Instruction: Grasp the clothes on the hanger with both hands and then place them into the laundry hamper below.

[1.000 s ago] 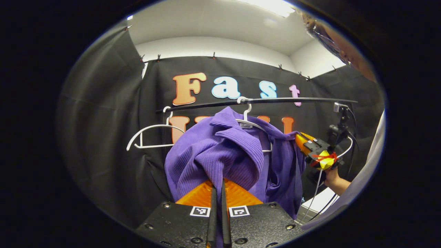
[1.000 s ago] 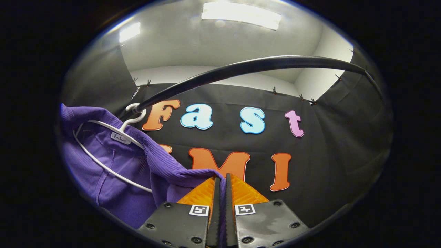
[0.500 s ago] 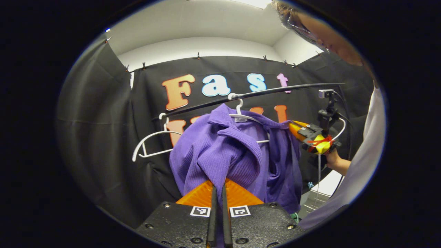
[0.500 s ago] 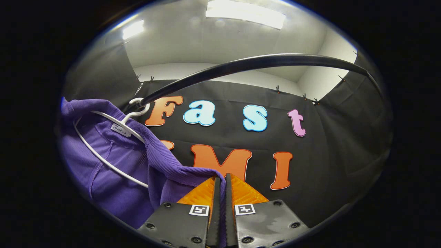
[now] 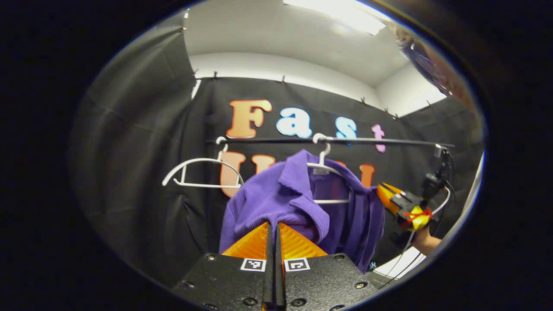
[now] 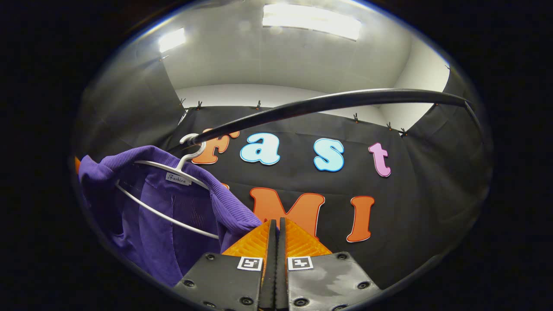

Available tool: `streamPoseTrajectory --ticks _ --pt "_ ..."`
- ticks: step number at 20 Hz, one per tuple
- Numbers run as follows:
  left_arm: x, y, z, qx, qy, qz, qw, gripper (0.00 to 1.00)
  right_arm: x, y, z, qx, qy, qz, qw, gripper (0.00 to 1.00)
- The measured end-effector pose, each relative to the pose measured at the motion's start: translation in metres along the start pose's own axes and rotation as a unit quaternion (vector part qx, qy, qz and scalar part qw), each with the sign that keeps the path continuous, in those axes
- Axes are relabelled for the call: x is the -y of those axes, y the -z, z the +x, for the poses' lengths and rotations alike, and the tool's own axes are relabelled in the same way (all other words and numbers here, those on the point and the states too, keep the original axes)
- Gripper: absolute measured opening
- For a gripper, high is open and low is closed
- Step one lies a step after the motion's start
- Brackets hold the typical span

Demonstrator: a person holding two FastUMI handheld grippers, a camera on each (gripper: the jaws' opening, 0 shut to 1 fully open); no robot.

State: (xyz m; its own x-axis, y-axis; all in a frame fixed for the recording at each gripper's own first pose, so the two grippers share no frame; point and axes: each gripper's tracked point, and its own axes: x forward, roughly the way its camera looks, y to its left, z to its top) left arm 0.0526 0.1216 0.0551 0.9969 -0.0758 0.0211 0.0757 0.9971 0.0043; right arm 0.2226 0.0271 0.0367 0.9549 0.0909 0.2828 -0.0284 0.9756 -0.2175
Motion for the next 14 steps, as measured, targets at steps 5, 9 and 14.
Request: streamPoseTrajectory --ticks 5,9,14 --pt "-0.023 -0.052 0.026 0.065 -0.064 0.077 0.993 0.02 0.042 -0.039 0.015 0.071 0.072 -0.043 0.994 0.08" --pt "-0.021 -0.066 0.049 0.073 -0.080 0.127 0.986 0.02 -0.003 -0.022 0.000 0.020 -0.047 0.028 0.998 0.09" --pt "-0.002 -0.054 0.057 0.058 -0.060 0.113 0.990 0.03 -0.103 0.060 -0.042 -0.119 -0.157 0.102 0.975 0.74"
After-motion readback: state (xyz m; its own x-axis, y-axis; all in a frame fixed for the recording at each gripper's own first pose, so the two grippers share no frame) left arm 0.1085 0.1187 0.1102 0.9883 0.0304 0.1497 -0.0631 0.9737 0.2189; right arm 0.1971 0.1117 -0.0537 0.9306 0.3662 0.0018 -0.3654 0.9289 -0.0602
